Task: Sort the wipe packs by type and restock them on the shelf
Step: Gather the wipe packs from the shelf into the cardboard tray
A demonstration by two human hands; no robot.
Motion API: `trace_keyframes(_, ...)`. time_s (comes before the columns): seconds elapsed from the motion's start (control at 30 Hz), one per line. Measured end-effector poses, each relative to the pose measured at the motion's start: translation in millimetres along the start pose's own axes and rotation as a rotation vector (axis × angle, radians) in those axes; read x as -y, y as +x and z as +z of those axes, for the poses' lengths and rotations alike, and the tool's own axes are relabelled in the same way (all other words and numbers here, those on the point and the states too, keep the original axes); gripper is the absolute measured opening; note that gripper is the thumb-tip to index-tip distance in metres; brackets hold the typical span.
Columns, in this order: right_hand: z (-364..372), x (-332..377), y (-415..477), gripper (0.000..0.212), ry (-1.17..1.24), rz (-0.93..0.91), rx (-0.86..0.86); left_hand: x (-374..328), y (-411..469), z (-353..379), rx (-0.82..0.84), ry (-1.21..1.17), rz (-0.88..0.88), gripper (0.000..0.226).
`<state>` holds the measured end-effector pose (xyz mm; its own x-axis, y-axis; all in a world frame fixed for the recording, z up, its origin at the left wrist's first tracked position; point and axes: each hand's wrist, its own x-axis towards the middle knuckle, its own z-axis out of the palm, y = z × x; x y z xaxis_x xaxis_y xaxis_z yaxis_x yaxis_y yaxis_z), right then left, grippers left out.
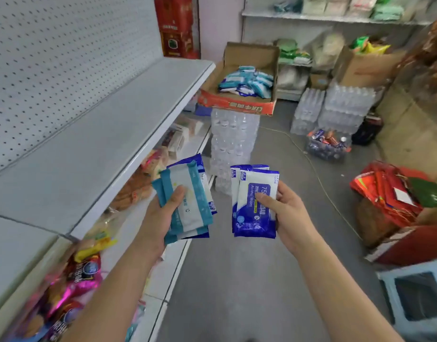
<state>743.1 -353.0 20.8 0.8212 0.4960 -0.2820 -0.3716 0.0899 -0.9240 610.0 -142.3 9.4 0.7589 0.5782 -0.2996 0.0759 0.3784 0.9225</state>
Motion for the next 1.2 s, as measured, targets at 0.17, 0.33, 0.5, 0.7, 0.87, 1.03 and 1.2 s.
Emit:
trace_keyframes(0.17,-95.2,44.4,39.1,0.032,0.02,-0.013,-0.105,4.8,55.7,111.3,0.087,0.028,-0.018,0.031)
trace_keyframes(0.33,-152.5,67.6,88.6,0.028,0.037,-0.025,-0.177,5.5,112.7,182.0,0.165,0.089,-0.018,0.032)
trace_keyframes(0.5,-183.7,80.3,156.1,0.03,0.056,-0.021,-0.204,4.4,182.5,228.7,0.206,0.091,-0.029,0.038)
trace_keyframes(0.7,-207.4,123.9,257.1,0.032,0.025,-0.033,-0.243,-14.3,287.9,287.5,0.214,0.055,-0.045,0.031)
trace_keyframes(0.87,-234.1,167.6,336.8,0.033,0.028,-0.044,-0.268,-36.5,370.0,349.8,0.217,0.039,-0.051,0.031)
trace_keyframes(1.03,-276.1,198.2,419.4,0.028,0.058,-0.077,-0.261,-38.1,451.7,407.1,0.2,0.041,-0.065,0.039)
trace_keyframes(1.2,-333.5,236.6,522.2,0.027,0.047,-0.079,-0.218,-39.7,532.5,478.4,0.125,0.045,-0.05,0.047)
